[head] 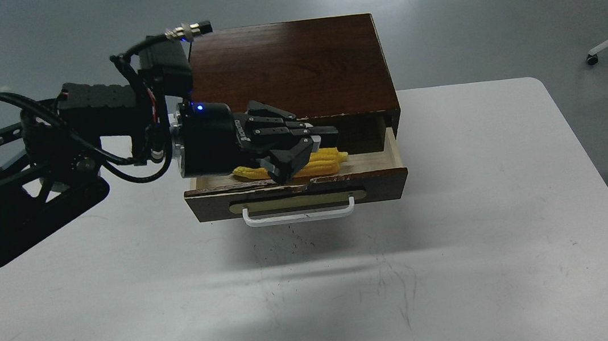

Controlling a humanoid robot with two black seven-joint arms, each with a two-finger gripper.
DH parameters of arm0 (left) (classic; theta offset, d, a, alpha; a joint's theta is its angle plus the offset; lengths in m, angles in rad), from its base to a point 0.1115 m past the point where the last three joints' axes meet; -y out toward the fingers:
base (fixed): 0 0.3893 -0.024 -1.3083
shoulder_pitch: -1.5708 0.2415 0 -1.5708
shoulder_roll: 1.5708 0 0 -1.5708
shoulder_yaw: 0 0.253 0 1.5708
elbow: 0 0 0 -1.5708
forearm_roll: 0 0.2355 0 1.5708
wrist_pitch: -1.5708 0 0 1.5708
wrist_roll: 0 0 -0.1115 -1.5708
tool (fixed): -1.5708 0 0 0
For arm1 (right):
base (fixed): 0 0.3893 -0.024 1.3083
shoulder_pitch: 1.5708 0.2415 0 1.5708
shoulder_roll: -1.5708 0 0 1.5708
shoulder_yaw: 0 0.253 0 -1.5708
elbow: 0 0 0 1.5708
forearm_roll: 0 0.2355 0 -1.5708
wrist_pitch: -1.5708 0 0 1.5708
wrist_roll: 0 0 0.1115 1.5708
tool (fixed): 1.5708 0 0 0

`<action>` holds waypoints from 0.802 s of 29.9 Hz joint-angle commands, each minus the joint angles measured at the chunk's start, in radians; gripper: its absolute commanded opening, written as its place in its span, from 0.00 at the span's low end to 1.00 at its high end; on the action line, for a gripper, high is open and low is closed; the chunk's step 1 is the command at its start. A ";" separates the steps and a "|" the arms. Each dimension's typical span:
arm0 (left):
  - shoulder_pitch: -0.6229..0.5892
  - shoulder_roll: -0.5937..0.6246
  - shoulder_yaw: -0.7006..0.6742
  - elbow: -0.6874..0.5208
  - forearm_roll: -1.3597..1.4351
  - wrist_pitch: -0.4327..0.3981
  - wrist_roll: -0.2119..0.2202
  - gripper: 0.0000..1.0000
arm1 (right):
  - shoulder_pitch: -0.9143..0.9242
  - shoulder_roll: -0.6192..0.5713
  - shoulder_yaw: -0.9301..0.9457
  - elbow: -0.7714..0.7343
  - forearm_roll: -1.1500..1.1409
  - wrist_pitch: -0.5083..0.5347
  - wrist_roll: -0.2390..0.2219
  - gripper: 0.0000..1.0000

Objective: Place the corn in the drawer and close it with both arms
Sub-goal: 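Withdraw the right hand and bring the left hand to the drawer front, then push the drawer front with the left hand into the box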

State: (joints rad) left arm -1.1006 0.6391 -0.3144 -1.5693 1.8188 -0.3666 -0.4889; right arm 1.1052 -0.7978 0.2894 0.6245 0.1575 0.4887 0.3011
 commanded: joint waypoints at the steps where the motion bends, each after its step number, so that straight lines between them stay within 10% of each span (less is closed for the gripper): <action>1: -0.028 -0.029 0.072 -0.011 0.086 0.005 0.000 0.00 | -0.031 -0.004 0.014 -0.002 0.008 0.000 0.003 1.00; 24: -0.056 0.011 0.268 -0.011 0.363 0.005 0.000 0.00 | -0.107 0.002 0.079 -0.012 0.014 0.000 0.032 1.00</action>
State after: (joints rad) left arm -1.1522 0.6456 -0.0469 -1.5797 2.1818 -0.3621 -0.4886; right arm 0.9986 -0.7976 0.3682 0.6107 0.1718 0.4887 0.3329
